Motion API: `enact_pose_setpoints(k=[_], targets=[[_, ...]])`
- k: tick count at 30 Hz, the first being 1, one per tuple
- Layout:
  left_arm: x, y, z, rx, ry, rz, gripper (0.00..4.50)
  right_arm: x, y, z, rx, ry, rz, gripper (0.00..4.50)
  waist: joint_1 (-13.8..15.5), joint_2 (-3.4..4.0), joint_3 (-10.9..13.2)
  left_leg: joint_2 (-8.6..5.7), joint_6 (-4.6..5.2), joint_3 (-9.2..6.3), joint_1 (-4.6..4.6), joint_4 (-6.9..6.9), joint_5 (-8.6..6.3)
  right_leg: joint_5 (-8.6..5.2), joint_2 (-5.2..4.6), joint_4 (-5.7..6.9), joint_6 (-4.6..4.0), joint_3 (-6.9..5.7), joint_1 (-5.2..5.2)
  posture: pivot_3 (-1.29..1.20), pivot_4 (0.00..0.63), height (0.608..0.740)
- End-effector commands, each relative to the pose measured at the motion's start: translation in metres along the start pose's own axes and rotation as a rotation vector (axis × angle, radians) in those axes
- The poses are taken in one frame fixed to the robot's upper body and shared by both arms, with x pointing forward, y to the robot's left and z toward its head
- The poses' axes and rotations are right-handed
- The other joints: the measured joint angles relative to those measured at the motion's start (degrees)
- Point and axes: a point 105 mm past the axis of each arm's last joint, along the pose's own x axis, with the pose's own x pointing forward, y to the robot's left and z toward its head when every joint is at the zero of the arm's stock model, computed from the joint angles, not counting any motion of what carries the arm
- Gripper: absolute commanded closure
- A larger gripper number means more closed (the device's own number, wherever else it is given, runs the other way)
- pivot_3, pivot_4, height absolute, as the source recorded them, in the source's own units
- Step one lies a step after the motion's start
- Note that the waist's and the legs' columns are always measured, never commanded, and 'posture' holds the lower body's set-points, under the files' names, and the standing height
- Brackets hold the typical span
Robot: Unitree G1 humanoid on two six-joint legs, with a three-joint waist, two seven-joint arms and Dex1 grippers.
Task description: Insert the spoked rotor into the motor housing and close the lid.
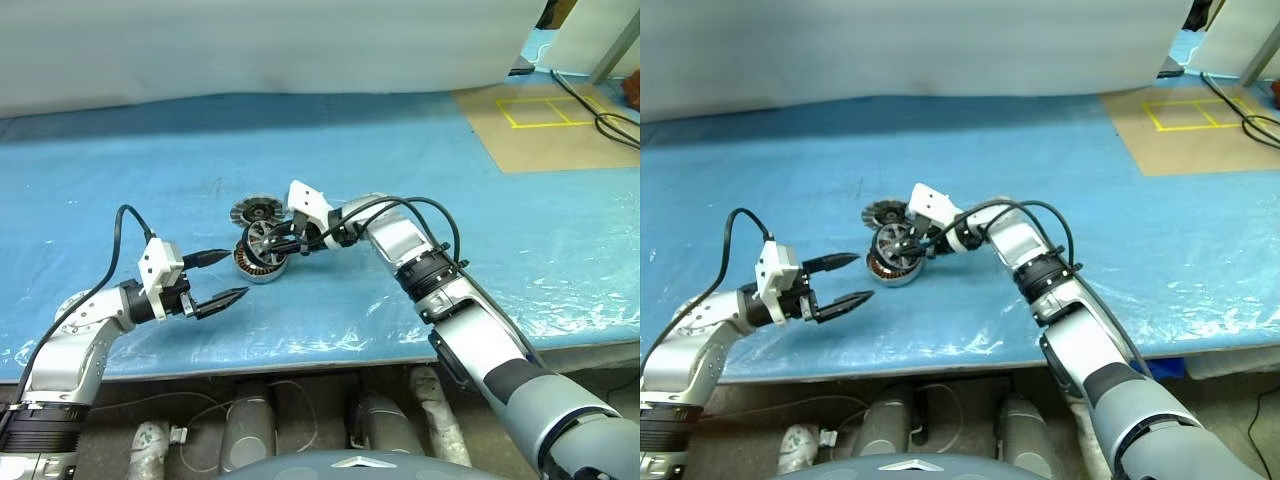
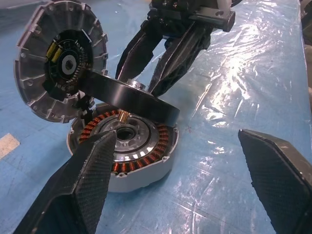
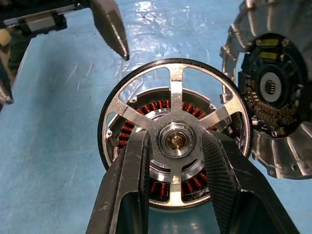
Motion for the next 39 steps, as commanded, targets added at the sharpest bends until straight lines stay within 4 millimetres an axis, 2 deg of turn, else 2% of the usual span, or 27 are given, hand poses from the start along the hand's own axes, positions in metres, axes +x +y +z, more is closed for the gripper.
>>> enact_pose_setpoints(k=[1,6,11,14,17,23,27,33,39], targets=[[0.001,0.001,0.009,0.043,-0.024,-0.004,0.26,0.006,0.010,0.000,-0.031,-0.001,0.045,1.97,0.08,0.00,0.00,0.00,0.00,0.00,-0.02,0.00,0.00,0.00,0.00,-0.01,0.00,0.00,-0.01,0.00,0.150,0.740],[0.001,0.002,0.009,0.045,-0.024,-0.005,0.26,0.005,-0.002,0.005,-0.008,0.014,-0.003,0.26,0.07,-0.01,0.01,-0.01,0.00,0.00,-0.20,0.04,0.00,0.00,0.00,-0.04,0.00,-0.01,-0.13,0.00,0.150,0.740],[0.002,0.002,0.009,0.044,-0.026,-0.007,0.26,-0.007,-0.013,0.031,-0.010,-0.080,-0.004,0.26,0.07,-0.01,0.01,0.00,0.01,0.00,-0.23,0.02,0.00,0.00,0.00,-0.03,0.00,-0.02,-0.18,0.00,0.150,0.740],[0.002,0.002,0.009,0.042,-0.027,-0.008,0.26,-0.014,-0.012,0.045,0.012,-0.148,0.019,0.26,0.08,-0.01,0.01,-0.01,0.01,0.00,-0.24,0.02,0.00,0.00,0.00,-0.04,0.00,-0.02,-0.18,0.00,0.150,0.740],[0.002,0.002,0.009,0.041,-0.029,-0.004,0.26,-0.012,-0.003,0.046,0.049,-0.185,0.064,0.84,0.06,-0.01,0.01,0.00,0.01,0.00,-0.24,0.02,0.00,0.00,0.00,-0.04,0.00,-0.02,-0.18,0.00,0.150,0.740],[0.001,0.003,0.009,0.042,-0.028,0.000,0.26,-0.004,0.010,0.032,0.103,-0.161,0.090,2.99,0.11,-0.01,0.01,0.00,0.01,0.00,-0.24,0.02,0.00,0.00,0.00,-0.04,0.00,-0.03,-0.18,0.00,0.150,0.740],[-0.001,0.005,0.010,0.045,-0.025,0.006,0.26,0.003,0.006,0.026,0.160,-0.156,0.060,4.41,0.06,-0.01,0.01,0.00,0.01,0.00,-0.24,0.03,0.00,0.00,0.00,-0.03,0.00,-0.03,-0.18,0.00,0.150,0.740],[-0.006,0.012,0.009,0.054,-0.017,0.036,0.26,0.016,-0.009,0.035,0.183,-0.176,-0.013,4.41,0.02,-0.01,0.01,0.01,0.00,0.00,-0.25,0.01,0.01,0.00,0.01,-0.02,-0.01,-0.03,-0.23,0.00,0.150,0.740],[-0.006,0.014,0.009,0.057,-0.019,0.047,0.26,0.031,-0.007,0.021,0.205,-0.128,-0.008,4.41,0.12,-0.01,0.01,-0.01,-0.01,0.00,-0.27,0.00,0.00,-0.01,0.00,-0.04,-0.02,-0.05,-0.21,0.00,0.150,0.740]])
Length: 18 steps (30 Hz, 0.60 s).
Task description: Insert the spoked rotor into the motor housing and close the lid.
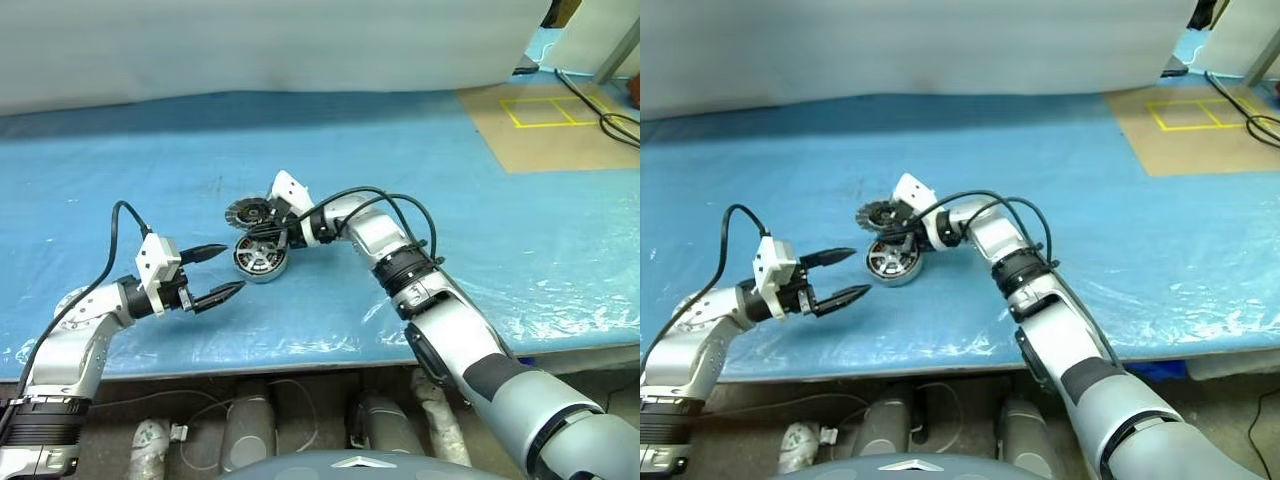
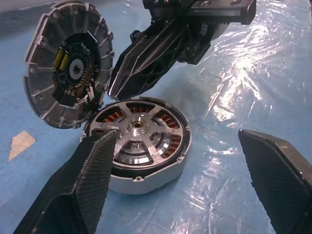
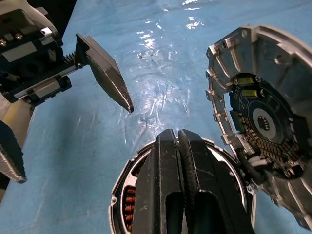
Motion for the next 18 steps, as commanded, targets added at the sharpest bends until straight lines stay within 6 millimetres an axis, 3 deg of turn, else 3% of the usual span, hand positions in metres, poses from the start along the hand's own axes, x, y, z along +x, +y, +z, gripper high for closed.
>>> enact_pose_setpoints(k=[1,11,18], targets=[[-0.005,0.005,0.008,0.045,-0.010,0.020,0.26,0.004,-0.002,0.002,-0.010,-0.005,-0.001,4.41,-0.02,0.00,0.00,0.00,0.00,0.00,-0.01,0.00,0.00,0.00,0.00,0.00,0.00,0.00,0.00,0.00,0.150,0.740],[-0.004,0.006,0.007,0.042,-0.013,0.021,0.26,0.007,-0.003,-0.041,-0.034,0.136,-0.010,4.41,-0.04,0.00,0.00,0.01,0.01,0.00,0.10,0.00,0.00,0.00,0.00,0.02,0.00,0.00,0.07,0.00,0.150,0.740],[-0.002,0.006,0.007,0.042,-0.013,0.017,0.26,0.010,-0.009,-0.074,-0.117,0.286,-0.110,4.41,-0.02,0.03,-0.02,0.00,0.16,0.00,0.84,-0.13,-0.17,-0.02,0.00,0.04,-0.01,0.06,0.60,0.00,0.150,0.740]])
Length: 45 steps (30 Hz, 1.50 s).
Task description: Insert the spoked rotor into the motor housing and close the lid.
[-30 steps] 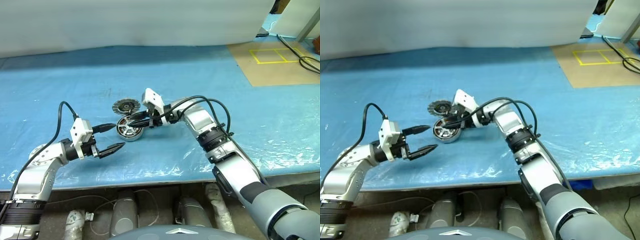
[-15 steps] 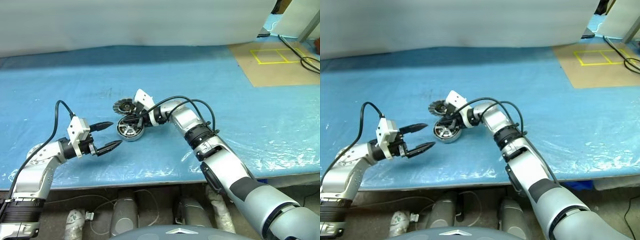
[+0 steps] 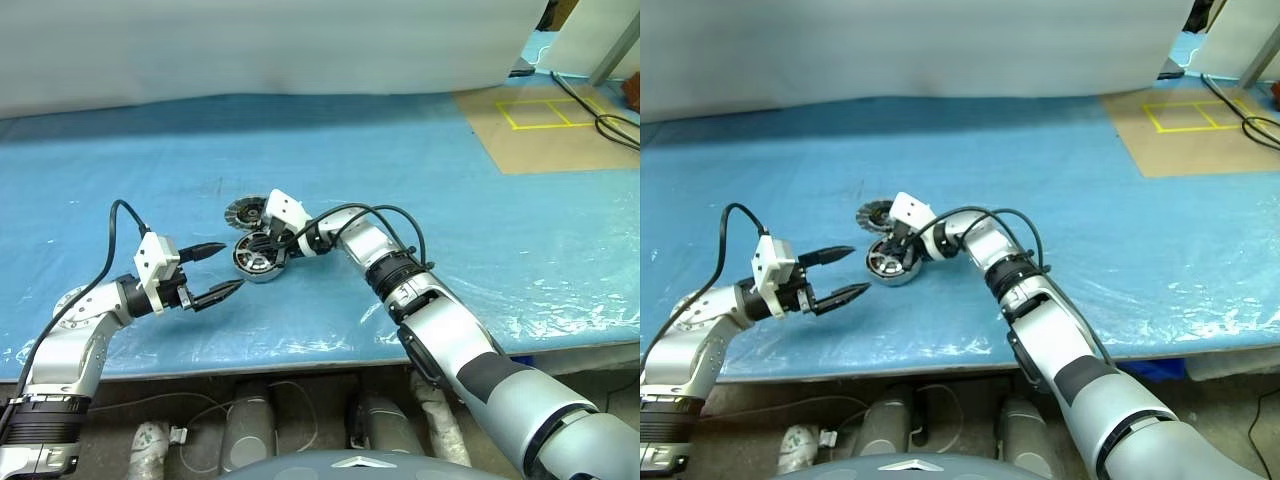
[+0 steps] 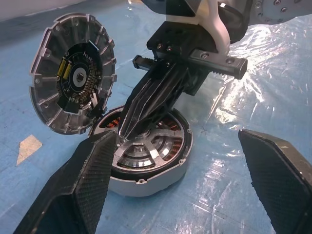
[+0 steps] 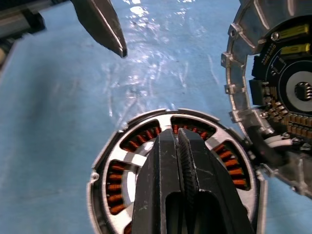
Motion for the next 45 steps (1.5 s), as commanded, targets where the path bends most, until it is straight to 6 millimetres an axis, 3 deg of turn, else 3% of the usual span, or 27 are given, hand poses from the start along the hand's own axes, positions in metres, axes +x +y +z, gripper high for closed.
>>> enact_pose_setpoints(k=[1,7,14,17,22,25,28,33,38,43,45], targets=[[-0.002,0.003,0.006,0.037,-0.013,0.007,0.26,0.004,0.010,-0.047,0.070,0.165,-0.008,4.41,0.04,0.00,0.00,-0.01,-0.03,0.00,0.18,-0.05,-0.04,-0.02,0.00,0.00,0.00,0.02,0.13,0.00,0.150,0.740],[0.000,0.003,0.007,0.038,-0.015,0.004,0.26,0.003,0.017,-0.013,0.182,-0.019,0.091,4.41,0.05,-0.02,-0.01,-0.04,-0.10,0.00,0.45,-0.17,-0.09,-0.08,0.00,-0.04,0.00,0.11,0.31,0.00,0.150,0.740],[0.001,0.004,0.006,0.039,-0.017,0.000,0.26,-0.001,0.005,-0.026,0.185,0.048,0.011,4.41,-0.03,-0.04,-0.03,0.06,-0.43,0.04,-0.40,-0.12,0.00,-0.12,0.15,-0.05,-0.14,0.07,-0.38,0.00,0.150,0.740],[0.001,0.005,0.008,0.037,-0.025,0.006,0.26,-0.006,0.008,-0.005,0.224,-0.067,0.072,4.41,-0.02,-0.04,-0.03,0.08,-0.45,0.04,-0.40,-0.13,-0.02,-0.14,0.15,-0.06,-0.17,0.05,-0.37,0.00,0.150,0.740],[-0.005,0.010,0.011,0.021,-0.038,0.034,0.26,-0.030,0.015,0.036,0.241,-0.262,0.207,4.41,0.05,-0.11,0.02,0.09,-0.45,0.03,-0.55,-0.07,-0.02,-0.14,0.15,-0.07,-0.17,0.05,-0.45,0.00,0.150,0.740],[-0.010,0.013,0.013,0.005,-0.038,0.045,0.26,-0.048,0.019,0.037,0.224,-0.275,0.230,4.41,0.05,-0.13,0.02,0.10,-0.45,0.03,-0.66,-0.05,-0.02,-0.13,0.18,-0.06,-0.16,0.03,-0.57,0.00,0.150,0.740],[-0.014,0.015,0.014,-0.001,-0.039,0.061,0.26,-0.066,0.014,0.024,0.214,-0.241,0.191,4.41,0.12,-0.14,0.02,0.11,-0.45,0.02,-0.66,-0.06,-0.02,-0.13,0.18,-0.06,-0.16,0.00,-0.56,0.00,0.150,0.740],[-0.013,0.018,0.019,-0.036,-0.088,0.099,0.26,-0.096,-0.022,-0.001,0.272,-0.218,-0.085,4.41,0.17,-0.14,0.02,0.10,-0.46,0.02,-0.65,-0.04,-0.01,-0.13,0.18,-0.06,-0.16,0.01,-0.55,0.00,0.150,0.740],[-0.008,0.012,0.015,-0.052,-0.083,0.078,0.26,-0.112,-0.059,-0.008,0.325,-0.244,-0.322,4.41,-0.04,-0.14,0.02,0.10,-0.48,0.03,-0.63,-0.03,0.00,-0.13,0.19,-0.06,-0.17,0.07,-0.58,0.00,0.150,0.740],[-0.004,0.015,0.013,-0.035,-0.065,0.054,0.26,-0.101,-0.069,0.008,0.260,-0.243,-0.332,4.41,-0.04,-0.14,0.02,0.13,-0.48,0.04,-0.68,-0.03,0.00,-0.14,0.25,-0.04,-0.18,0.07,-0.66,0.00,0.150,0.740],[-0.002,0.017,0.015,-0.033,-0.070,0.054,0.26,-0.090,-0.071,0.025,0.218,-0.260,-0.317,4.41,-0.06,-0.14,0.02,0.14,-0.48,0.04,-0.72,-0.03,0.00,-0.14,0.25,-0.04,-0.18,0.06,-0.69,0.00,0.150,0.740]])
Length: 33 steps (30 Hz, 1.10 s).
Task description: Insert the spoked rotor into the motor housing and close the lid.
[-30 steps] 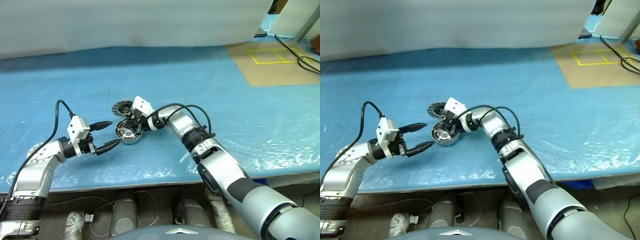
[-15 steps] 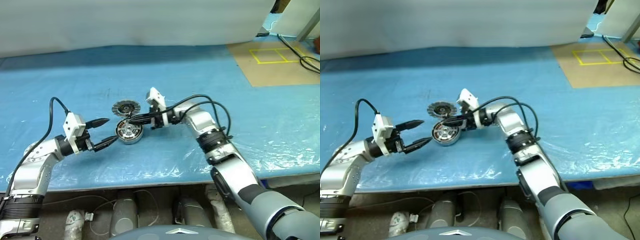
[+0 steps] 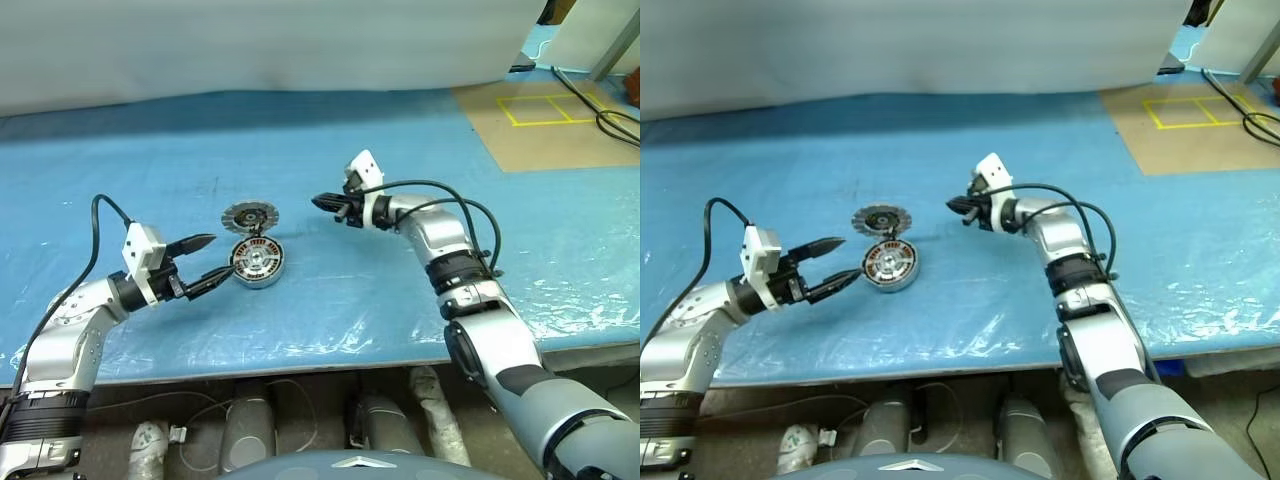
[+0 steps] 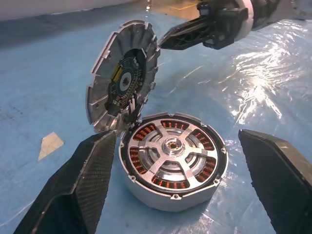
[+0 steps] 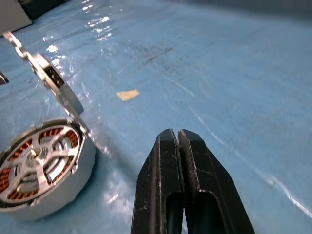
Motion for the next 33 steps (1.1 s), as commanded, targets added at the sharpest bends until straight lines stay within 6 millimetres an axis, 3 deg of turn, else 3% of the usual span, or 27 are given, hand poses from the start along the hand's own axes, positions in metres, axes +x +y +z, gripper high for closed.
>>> enact_pose_setpoints(k=[1,9,17,22,28,33], targets=[[0.001,0.003,0.007,0.031,-0.015,-0.006,0.26,0.020,0.012,0.032,-0.113,-0.057,0.036,4.41,-0.06,0.00,0.00,0.00,0.00,0.00,-0.03,0.01,0.00,0.00,0.00,0.00,0.00,0.00,-0.02,0.00,0.150,0.740],[-0.001,0.003,0.007,0.049,0.001,-0.015,0.26,0.052,0.060,0.050,-0.218,-0.089,0.231,4.41,0.14,0.00,0.00,0.01,0.00,-0.03,-0.26,0.05,0.00,0.01,-0.02,0.01,-0.01,-0.13,-0.14,0.00,0.150,0.740],[-0.010,0.006,0.009,0.065,0.016,0.000,0.26,0.044,0.097,0.041,-0.281,-0.073,0.436,4.41,0.09,-0.02,0.00,0.06,0.00,-0.12,-0.29,0.10,-0.01,0.02,0.00,0.02,0.00,-0.23,-0.12,0.00,0.150,0.740],[-0.009,0.002,0.007,0.033,0.016,-0.013,0.26,0.044,0.097,0.027,-0.298,-0.029,0.425,4.41,0.06,-0.03,0.00,0.04,-0.01,-0.12,-0.30,0.14,-0.01,0.02,-0.01,0.02,0.01,-0.22,-0.11,0.00,0.150,0.740],[-0.005,-0.005,0.001,0.022,0.038,-0.053,0.26,0.056,0.094,-0.004,-0.304,0.057,0.355,4.41,-0.12,-0.04,-0.01,0.05,-0.01,-0.12,-0.15,0.11,-0.01,0.01,0.00,0.07,-0.01,-0.17,-0.05,0.00,0.150,0.740],[-0.005,-0.003,0.001,0.017,0.041,-0.056,0.26,0.054,0.101,-0.025,-0.332,0.110,0.395,4.41,0.04,-0.04,0.00,0.04,-0.01,-0.12,-0.15,0.15,-0.01,0.01,-0.01,0.06,-0.01,-0.17,0.00,0.00,0.150,0.740]])
